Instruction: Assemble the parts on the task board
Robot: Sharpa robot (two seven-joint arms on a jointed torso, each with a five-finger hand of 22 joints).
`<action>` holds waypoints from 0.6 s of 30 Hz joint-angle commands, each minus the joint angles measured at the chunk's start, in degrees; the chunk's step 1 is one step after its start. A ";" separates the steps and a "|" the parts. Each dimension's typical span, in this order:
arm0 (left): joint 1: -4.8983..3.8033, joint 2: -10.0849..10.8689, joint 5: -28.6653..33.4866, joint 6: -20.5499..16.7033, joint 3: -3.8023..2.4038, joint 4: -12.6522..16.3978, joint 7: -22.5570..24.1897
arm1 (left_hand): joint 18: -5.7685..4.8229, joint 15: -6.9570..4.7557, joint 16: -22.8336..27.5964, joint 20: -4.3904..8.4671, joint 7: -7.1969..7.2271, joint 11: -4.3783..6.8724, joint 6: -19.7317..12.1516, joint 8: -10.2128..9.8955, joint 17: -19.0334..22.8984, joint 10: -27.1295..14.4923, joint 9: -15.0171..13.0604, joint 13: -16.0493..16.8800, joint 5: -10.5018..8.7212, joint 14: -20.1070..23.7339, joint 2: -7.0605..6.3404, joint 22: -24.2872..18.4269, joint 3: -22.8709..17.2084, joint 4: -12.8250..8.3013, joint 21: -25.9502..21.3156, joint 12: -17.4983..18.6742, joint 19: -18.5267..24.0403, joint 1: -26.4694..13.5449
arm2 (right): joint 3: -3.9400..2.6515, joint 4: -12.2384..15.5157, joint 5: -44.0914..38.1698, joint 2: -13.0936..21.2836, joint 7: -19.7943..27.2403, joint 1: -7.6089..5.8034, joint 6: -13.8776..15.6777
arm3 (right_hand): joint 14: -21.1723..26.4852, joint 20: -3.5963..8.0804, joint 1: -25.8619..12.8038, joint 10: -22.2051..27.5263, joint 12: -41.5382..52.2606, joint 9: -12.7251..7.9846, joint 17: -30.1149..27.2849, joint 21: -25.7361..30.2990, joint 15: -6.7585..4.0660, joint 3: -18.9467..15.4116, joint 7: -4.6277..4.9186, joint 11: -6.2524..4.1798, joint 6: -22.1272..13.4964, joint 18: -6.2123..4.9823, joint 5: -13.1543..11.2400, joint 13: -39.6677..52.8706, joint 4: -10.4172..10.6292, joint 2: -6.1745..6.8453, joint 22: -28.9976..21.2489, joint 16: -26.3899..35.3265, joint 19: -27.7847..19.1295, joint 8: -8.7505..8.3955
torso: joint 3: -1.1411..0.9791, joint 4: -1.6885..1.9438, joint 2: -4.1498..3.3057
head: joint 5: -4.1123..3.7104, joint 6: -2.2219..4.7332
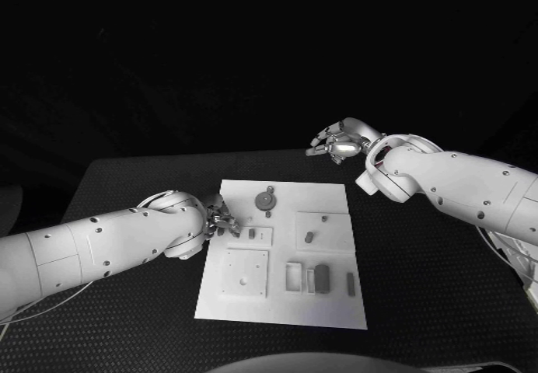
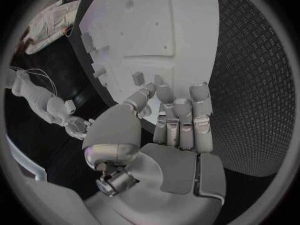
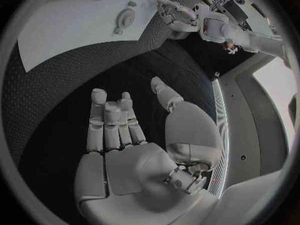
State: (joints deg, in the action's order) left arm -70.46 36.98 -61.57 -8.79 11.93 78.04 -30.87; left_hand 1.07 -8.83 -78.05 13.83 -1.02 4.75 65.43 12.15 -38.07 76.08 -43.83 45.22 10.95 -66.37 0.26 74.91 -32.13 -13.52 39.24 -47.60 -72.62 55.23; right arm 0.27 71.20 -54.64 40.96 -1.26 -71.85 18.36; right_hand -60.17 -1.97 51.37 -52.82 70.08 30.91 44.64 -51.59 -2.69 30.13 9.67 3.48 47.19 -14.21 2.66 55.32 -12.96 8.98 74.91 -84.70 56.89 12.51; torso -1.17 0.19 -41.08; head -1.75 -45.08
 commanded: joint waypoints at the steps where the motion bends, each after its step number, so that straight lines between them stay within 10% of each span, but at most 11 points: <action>1: 0.31 -0.39 -0.23 1.61 0.19 0.10 0.14 | 1.25 -2.51 -0.45 1.52 0.14 0.71 0.87 5.02 -0.15 1.24 -8.02 -0.04 1.42 -2.31 -0.65 1.16 -2.54 -1.67 0.27 -0.34 -1.89 -0.22 | -0.03 0.12 -0.04 0.03 0.26 0.01 -0.57 | 0.49 -0.03 -0.41 0.33 0.24 -0.08 -0.08 0.36 0.08 0.00 0.28 0.05 0.03 -0.79 0.17 -0.06 0.32 -0.17 0.71 -0.35 -0.06 -0.24 | -0.01 0.03 0.01 | -0.06 -0.03; 18: 0.31 -0.88 -1.28 1.15 0.18 0.15 0.48 | 1.16 -3.16 -1.20 1.53 1.03 1.50 2.98 6.71 -0.93 2.56 -10.56 0.00 8.45 -3.36 -1.73 1.21 -2.52 -1.60 1.52 -1.41 -2.85 -0.47 | -0.03 0.15 -0.04 0.09 0.25 0.01 -0.57 | 0.50 -0.03 -0.40 0.34 0.25 -0.08 -0.10 0.37 0.08 0.00 0.28 0.05 0.02 -0.79 0.17 -0.09 0.31 -0.17 0.71 -0.36 -0.06 -0.23 | -0.03 -0.01 0.01 | 0.02 -0.04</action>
State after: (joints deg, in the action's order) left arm -70.46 36.47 -62.80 -8.64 11.95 77.89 -30.97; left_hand 1.07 -9.32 -78.99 14.14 -0.94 5.04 67.14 12.85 -38.91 77.21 -43.93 45.22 19.13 -67.42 -1.65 74.90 -32.51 -13.13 40.63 -48.72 -73.76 53.82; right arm 0.27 71.28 -54.64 41.03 -1.28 -71.85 18.36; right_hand -60.17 -1.97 51.37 -52.82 70.08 30.91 44.64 -51.59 -2.69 30.13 9.59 3.48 47.16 -14.15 2.66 55.32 -12.96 8.97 74.91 -84.70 56.89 12.51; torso -1.20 0.19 -41.08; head -1.75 -45.12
